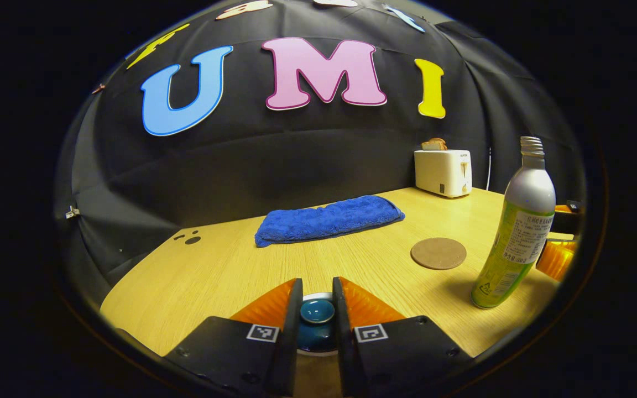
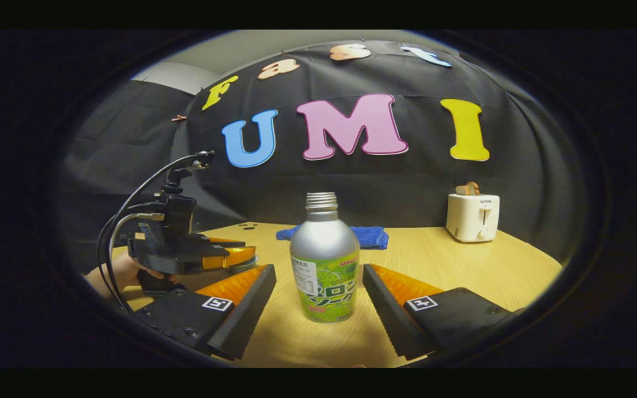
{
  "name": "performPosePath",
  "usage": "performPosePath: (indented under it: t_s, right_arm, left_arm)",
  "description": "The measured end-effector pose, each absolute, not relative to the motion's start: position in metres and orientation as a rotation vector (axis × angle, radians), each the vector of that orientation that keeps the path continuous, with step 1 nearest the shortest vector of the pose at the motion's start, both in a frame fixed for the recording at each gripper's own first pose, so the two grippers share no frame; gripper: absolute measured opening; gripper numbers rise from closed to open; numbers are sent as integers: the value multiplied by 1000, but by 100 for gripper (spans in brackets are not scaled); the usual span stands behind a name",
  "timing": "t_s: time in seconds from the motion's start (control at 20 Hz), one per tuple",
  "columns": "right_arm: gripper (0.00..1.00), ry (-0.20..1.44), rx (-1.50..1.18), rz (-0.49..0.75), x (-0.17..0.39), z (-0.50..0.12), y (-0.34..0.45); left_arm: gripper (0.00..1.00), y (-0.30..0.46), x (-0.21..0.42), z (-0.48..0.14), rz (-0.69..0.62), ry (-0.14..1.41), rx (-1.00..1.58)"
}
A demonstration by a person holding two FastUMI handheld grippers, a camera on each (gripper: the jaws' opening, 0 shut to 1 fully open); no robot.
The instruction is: Open the teacup lid with one hand, grasp the water bottle and pour water into the teacup with the other hand; after pouring, place the water bottle on the coaster and then close the teacup lid.
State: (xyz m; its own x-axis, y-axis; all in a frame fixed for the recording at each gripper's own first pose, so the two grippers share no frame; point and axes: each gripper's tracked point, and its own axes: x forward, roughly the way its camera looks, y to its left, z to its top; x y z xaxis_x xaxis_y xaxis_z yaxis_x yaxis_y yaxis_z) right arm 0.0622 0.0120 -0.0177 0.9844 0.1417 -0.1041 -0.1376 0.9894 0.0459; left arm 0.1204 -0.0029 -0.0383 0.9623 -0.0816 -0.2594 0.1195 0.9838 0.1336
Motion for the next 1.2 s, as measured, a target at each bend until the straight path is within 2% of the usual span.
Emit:
performPosePath:
  t_s: [0.15,0.2,0.25,0.45,0.5,0.7,1.2]
  right_arm:
    - [98,108,43,143,62,-18,13]
    - [98,104,45,143,63,-18,12]
    - [98,104,45,141,64,-18,12]
    - [98,112,51,138,67,-21,13]
    - [98,114,53,137,68,-21,13]
    - [98,122,57,125,77,-24,13]
    - [98,141,62,56,112,-33,3]
  left_arm:
    - [34,-4,120,-34,-102,226,123]
    - [31,-4,120,-33,-103,224,120]
    - [33,-4,118,-33,-105,218,115]
    - [30,3,114,-19,-79,164,106]
    - [33,4,112,-15,-73,154,111]
    - [30,8,99,1,-65,104,99]
    - [30,32,76,8,-28,74,65]
